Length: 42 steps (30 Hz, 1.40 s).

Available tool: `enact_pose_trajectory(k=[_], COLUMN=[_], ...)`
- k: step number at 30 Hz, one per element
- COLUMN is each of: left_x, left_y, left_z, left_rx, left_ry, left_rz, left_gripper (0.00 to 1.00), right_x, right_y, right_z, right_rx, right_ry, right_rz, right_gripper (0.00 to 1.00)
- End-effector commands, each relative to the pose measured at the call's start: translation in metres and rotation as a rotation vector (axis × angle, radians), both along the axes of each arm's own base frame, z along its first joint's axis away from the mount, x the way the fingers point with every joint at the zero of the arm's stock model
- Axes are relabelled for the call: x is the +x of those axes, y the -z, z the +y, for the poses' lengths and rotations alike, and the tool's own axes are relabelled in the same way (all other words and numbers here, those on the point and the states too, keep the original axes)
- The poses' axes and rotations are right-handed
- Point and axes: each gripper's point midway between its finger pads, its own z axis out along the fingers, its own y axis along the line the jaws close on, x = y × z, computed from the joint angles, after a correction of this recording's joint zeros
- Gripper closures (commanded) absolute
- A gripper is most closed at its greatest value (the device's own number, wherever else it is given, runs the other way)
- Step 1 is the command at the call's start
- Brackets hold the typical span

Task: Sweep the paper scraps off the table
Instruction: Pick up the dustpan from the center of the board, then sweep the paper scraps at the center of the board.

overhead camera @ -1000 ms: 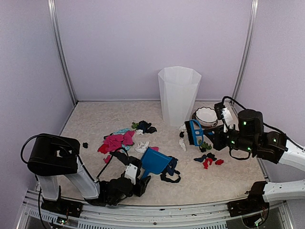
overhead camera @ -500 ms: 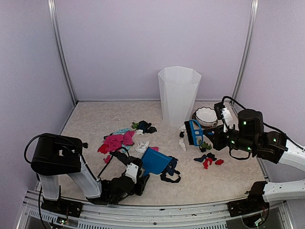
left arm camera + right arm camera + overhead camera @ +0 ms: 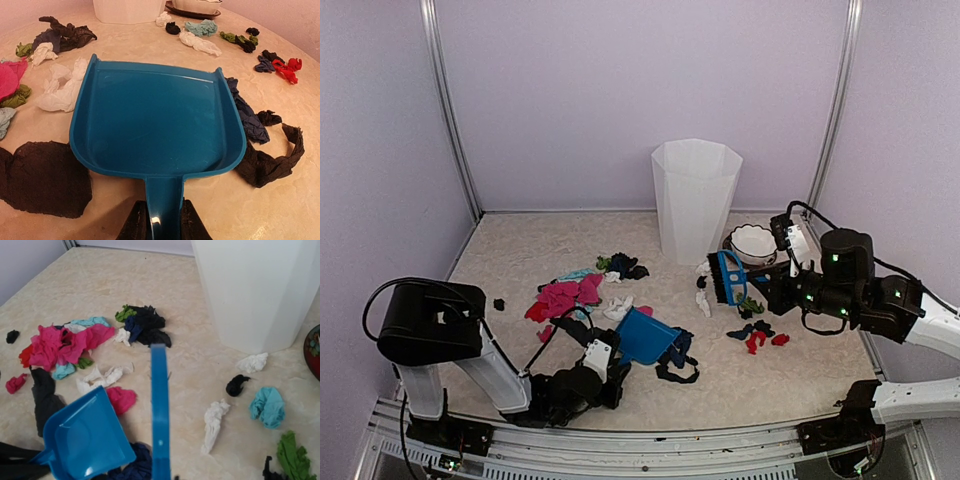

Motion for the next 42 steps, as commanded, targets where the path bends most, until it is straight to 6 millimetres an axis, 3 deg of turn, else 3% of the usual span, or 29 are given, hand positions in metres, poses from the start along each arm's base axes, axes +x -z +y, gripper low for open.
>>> enact_pose_trajectory(k=[1, 13, 18, 22, 27, 35, 38, 42], left_x=[-0.003, 0.000, 0.008, 0.017, 0.031, 0.057, 0.060, 0.065], left_y=[-0.028, -0.104, -0.146, -0.185, -0.223, -0.294, -0.309, -0.315], left_z=[-0.006, 0.000, 0.007, 0.020, 0.054, 0.133, 0.165, 0.204], left_rx=[-0.023, 0.006, 0.019, 0.010, -0.007, -0.097, -0.114, -0.098], left_ry=[0.022, 0.000, -0.025, -0.061, -0.121, -0.264, -0.323, -0.413], left_rz=[-0.026, -0.060, -0.074, -0.068, -0.012, 0.027, 0.020, 0.002], left_gripper=[1.00, 1.00, 1.00, 1.00, 1.00, 1.00, 1.00, 1.00], right_x=[0.003, 0.015, 0.028, 0.032, 0.038, 0.040, 0.042, 0.046], right_y=[-0.019, -0.031, -0.026, -0.026, -0.024, -0.042, -0.049, -0.054], right_z=[-0.004, -0.015, -0.027, -0.022, -0.007, 0.052, 0.077, 0.110], right_rx=[0.028, -0.076, -0.202, -0.249, -0.287, -0.219, -0.204, -0.217], right_ry=[0.018, 0.078, 0.143, 0.116, 0.056, -0.189, -0.284, -0.401], right_rz=[-0.037, -0.100, -0.131, -0.160, -0.204, -0.345, -0.393, -0.449], right_gripper=[1.00, 1.00, 1.00, 1.00, 1.00, 1.00, 1.00, 1.00])
